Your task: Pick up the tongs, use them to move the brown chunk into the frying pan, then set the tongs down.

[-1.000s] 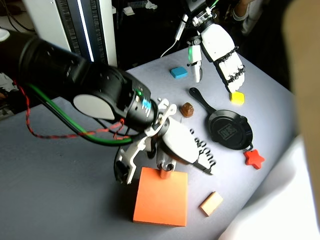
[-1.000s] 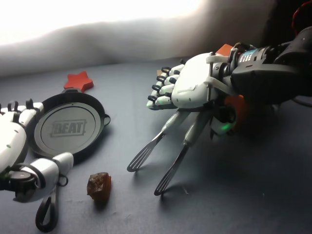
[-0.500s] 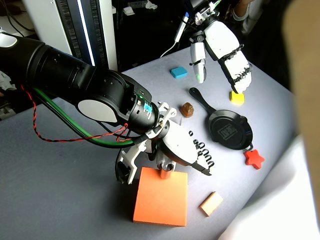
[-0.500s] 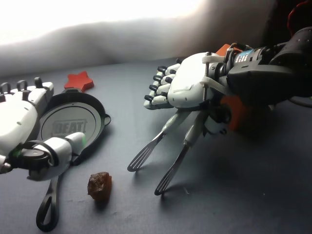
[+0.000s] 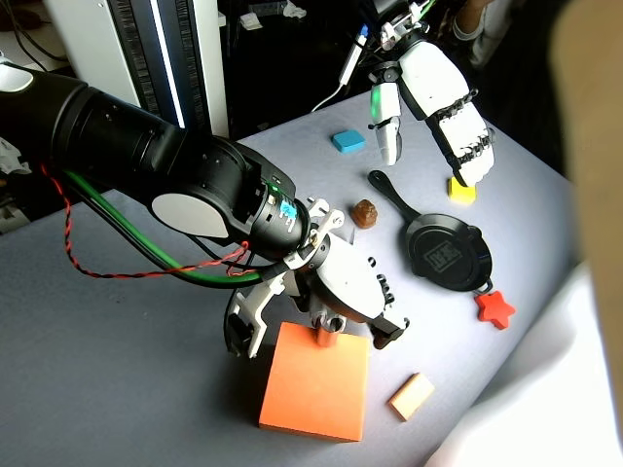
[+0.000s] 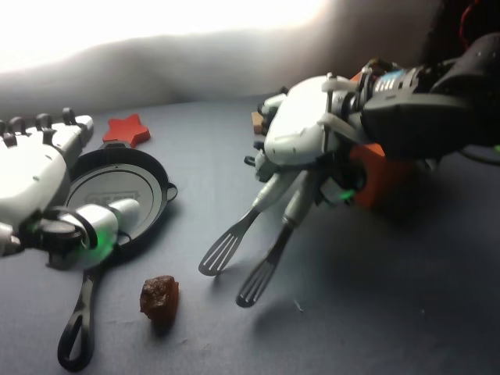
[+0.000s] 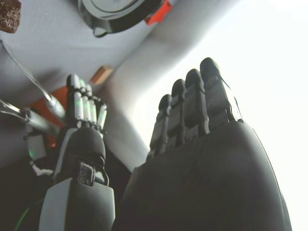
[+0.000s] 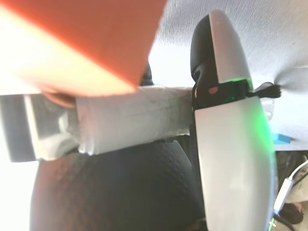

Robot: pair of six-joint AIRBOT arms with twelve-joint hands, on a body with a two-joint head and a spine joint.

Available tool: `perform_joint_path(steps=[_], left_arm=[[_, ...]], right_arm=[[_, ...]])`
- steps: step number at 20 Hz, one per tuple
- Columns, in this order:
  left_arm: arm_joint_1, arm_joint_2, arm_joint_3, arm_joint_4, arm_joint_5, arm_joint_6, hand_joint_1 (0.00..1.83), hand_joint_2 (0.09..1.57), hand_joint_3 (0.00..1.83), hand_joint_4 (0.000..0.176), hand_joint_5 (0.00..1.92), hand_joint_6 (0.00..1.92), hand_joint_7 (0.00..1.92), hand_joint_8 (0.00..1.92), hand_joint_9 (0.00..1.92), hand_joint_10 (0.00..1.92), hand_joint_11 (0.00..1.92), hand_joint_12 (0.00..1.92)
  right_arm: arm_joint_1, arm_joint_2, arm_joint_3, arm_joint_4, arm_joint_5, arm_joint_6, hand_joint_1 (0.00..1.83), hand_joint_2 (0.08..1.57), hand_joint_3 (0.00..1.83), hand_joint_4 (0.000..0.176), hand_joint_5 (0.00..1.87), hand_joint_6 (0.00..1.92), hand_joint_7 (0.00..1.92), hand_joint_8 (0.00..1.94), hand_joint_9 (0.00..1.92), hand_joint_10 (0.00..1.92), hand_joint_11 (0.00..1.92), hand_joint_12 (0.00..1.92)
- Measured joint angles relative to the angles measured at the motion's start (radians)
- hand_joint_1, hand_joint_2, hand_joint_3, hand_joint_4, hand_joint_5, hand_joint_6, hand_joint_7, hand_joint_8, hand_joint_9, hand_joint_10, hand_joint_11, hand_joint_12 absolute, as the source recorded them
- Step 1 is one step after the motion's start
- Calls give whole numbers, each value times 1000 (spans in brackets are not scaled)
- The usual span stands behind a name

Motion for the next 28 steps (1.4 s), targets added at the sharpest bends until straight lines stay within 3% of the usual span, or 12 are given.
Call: perform_joint_path(steps=[6,8,12,28], left_arm=[[-16,-1,5,7,63,39,240,1321,0,32,1,0,74,2,63,4,0,297],[-16,-1,5,-3,67,40,264,1323,0,25,9,2,58,0,48,1,0,199],[-17,-1,4,-22,41,40,299,1312,0,22,13,2,67,1,59,3,0,219],[-17,-1,-9,-88,-45,41,272,1322,0,21,24,6,84,2,76,3,0,290]], right_arm=[[41,31,-43,2,-14,22,1068,1150,39,0,697,171,812,81,717,212,123,1492],[55,55,-75,0,-13,24,1103,1170,26,0,759,193,890,70,752,272,209,1462],[59,77,-103,-2,-29,24,1128,1170,15,0,787,206,936,61,776,307,256,1453],[80,111,-147,2,-45,24,1120,1174,0,0,706,269,901,2,651,504,201,1505]])
